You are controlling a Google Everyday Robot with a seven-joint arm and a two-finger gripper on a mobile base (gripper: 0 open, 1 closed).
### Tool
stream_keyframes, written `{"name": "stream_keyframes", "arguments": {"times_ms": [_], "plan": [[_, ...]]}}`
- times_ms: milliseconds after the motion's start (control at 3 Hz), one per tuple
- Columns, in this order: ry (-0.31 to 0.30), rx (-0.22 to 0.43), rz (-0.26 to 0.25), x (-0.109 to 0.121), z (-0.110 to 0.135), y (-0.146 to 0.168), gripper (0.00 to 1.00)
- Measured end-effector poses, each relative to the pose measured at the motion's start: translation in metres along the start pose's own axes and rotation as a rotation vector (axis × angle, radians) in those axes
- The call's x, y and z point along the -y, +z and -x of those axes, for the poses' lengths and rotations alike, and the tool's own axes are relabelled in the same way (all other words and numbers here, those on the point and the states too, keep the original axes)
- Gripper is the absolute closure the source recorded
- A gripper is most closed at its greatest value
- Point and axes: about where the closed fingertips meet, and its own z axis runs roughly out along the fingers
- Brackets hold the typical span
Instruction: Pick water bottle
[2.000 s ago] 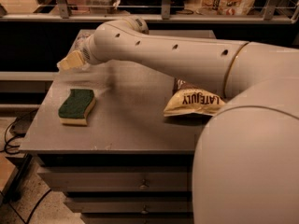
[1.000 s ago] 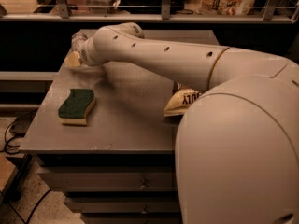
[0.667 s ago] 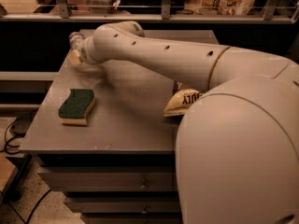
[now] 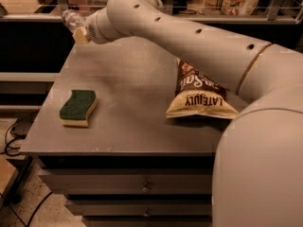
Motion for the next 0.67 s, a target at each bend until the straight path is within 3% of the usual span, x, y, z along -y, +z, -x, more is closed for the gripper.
{"name": "stream_keyframes", "arguments": {"times_ms": [333, 667], "plan": [[-0.089, 0.038, -0.02, 0.0055, 0.041, -0.056, 1.0], [-0.098, 0.037, -0.018, 0.0035, 0.0423, -0.0566, 1.0]]}}
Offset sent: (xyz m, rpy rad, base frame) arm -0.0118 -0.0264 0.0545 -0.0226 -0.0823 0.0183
